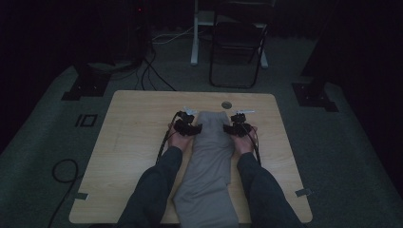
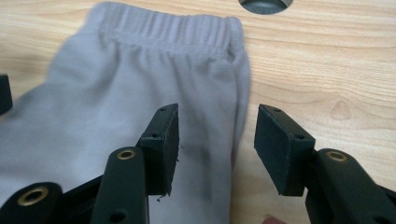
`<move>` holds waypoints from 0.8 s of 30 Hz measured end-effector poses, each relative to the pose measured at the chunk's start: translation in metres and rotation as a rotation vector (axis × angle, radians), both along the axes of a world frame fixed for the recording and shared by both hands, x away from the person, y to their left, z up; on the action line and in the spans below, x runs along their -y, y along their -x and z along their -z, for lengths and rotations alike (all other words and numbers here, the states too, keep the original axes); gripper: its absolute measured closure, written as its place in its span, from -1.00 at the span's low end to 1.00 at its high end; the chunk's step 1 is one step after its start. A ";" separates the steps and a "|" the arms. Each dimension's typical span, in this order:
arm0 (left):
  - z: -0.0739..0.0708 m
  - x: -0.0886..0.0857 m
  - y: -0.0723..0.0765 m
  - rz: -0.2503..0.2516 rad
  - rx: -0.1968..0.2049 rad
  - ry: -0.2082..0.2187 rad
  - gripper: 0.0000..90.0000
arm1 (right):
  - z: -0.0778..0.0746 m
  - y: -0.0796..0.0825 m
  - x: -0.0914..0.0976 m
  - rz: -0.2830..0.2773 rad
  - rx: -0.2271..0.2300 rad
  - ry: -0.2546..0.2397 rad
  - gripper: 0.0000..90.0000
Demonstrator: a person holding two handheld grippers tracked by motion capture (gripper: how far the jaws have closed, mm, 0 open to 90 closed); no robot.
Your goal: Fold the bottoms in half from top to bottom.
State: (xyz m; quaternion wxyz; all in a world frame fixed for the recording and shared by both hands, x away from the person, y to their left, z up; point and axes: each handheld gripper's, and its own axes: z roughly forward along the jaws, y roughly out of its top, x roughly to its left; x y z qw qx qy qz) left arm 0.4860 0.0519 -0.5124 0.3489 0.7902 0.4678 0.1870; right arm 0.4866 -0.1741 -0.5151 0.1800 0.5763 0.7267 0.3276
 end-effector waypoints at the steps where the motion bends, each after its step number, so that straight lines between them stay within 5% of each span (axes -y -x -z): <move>1: 0.003 0.002 -0.002 0.009 -0.007 -0.012 0.00 | 0.002 -0.003 -0.001 0.005 -0.011 0.002 0.10; 3: 0.006 0.006 -0.003 0.020 -0.016 -0.029 -0.01 | 0.004 -0.005 -0.002 0.005 -0.017 0.010 0.10; 4: 0.012 0.012 -0.004 0.043 -0.024 -0.087 -0.01 | 0.006 -0.007 -0.004 0.006 -0.027 0.021 0.10; 6: 0.019 0.017 -0.005 0.052 -0.041 -0.115 -0.03 | 0.016 -0.009 -0.009 -0.003 -0.048 0.052 0.10; 9: 0.021 0.016 -0.006 0.043 -0.060 -0.079 0.03 | 0.016 -0.010 -0.012 -0.014 -0.038 0.082 0.14; 14: 0.018 0.020 -0.006 0.112 -0.086 -0.056 0.67 | 0.015 -0.015 -0.013 -0.022 -0.046 0.067 0.82; 16: 0.017 0.020 -0.007 0.121 -0.092 -0.068 0.83 | 0.014 -0.017 -0.013 -0.018 -0.060 0.061 0.88; 17: 0.013 0.022 -0.010 0.115 -0.087 -0.121 0.90 | 0.012 -0.021 -0.011 0.000 -0.081 0.055 0.92; 18: 0.008 0.021 -0.012 0.107 -0.075 -0.127 0.90 | 0.011 -0.023 -0.011 0.001 -0.084 0.047 0.92; 24: -0.035 0.008 -0.024 0.056 0.035 -0.104 0.92 | -0.020 -0.028 -0.012 -0.037 0.028 0.005 0.92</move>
